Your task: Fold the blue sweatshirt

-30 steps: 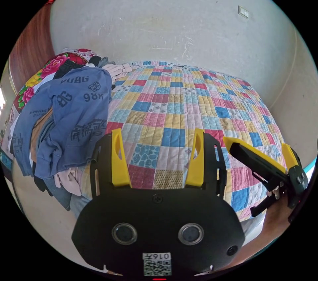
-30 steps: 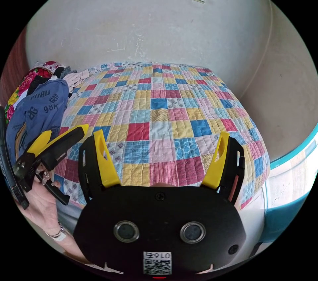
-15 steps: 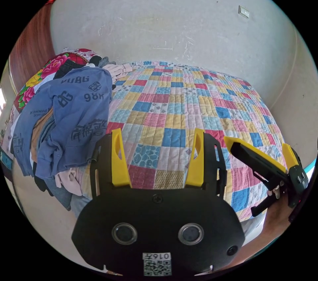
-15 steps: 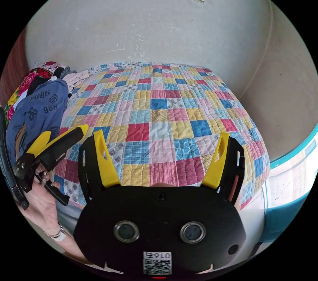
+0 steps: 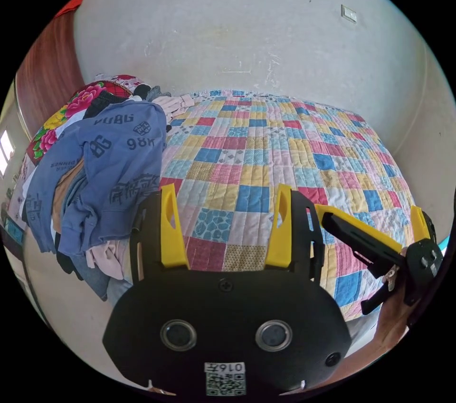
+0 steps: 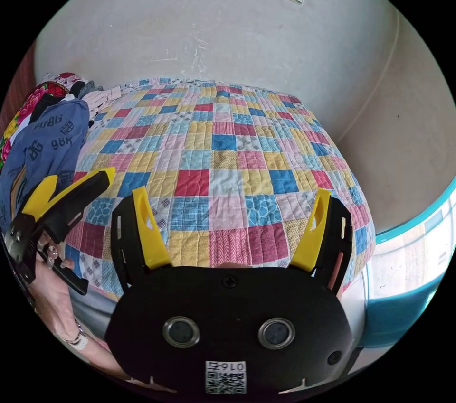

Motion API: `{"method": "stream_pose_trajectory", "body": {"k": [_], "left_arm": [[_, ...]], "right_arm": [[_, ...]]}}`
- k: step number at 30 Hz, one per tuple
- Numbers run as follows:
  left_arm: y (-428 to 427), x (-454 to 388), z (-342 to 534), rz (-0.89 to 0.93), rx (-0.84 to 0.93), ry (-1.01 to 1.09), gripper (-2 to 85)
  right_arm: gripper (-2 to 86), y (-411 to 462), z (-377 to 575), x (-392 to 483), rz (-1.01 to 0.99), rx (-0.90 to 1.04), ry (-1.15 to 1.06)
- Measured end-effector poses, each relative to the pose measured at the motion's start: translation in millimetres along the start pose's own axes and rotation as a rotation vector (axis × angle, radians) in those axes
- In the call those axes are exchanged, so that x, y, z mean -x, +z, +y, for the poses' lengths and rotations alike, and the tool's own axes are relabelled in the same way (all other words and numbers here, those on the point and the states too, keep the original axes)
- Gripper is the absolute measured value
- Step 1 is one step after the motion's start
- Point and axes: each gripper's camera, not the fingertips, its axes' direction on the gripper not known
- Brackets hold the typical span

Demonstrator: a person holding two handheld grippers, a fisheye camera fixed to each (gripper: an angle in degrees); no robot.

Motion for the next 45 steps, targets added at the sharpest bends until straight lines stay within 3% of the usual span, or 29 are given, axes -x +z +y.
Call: {"method": "stream_pose_trajectory", "body": {"k": [9,14,22,29,37,42,45], "left_arm": [[-3.0,15.3,4.9,0.063,0.01,-0.006,30.5],[-9.7,22.5,9.2,-0.005,-0.006,-0.006,32.7],[-36.5,45.0,35.0,0.04,-0.204,0.098,37.1],[-43.9,72.3,53.7,-0.031,-0.261,0.024,38.6],[-50.6,121.0,73.0,-0.083,-0.281,-0.068,29.0],[-64.9,152.6,89.9,-0.11,-0.409,-0.11,28.7],[-65.2,171.2,91.3,-0.164,-0.39,-0.118,28.0]], "right_arm": [[44.1,-0.4,10.9,-12.7,-0.063,-0.035,-0.015],[44.3,-6.6,21.1,-22.0,-0.115,-0.107,-0.047],[45.6,-16.5,41.1,-42.5,-0.222,-0.229,-0.104],[39.1,-19.0,55.2,-64.5,-0.254,-0.316,-0.007],[28.0,-19.0,64.9,-78.1,-0.294,-0.386,0.032],[23.6,-15.0,64.5,-68.8,-0.376,-0.387,-0.013],[20.9,-21.2,72.0,-62.0,-0.361,-0.495,-0.026]]}}
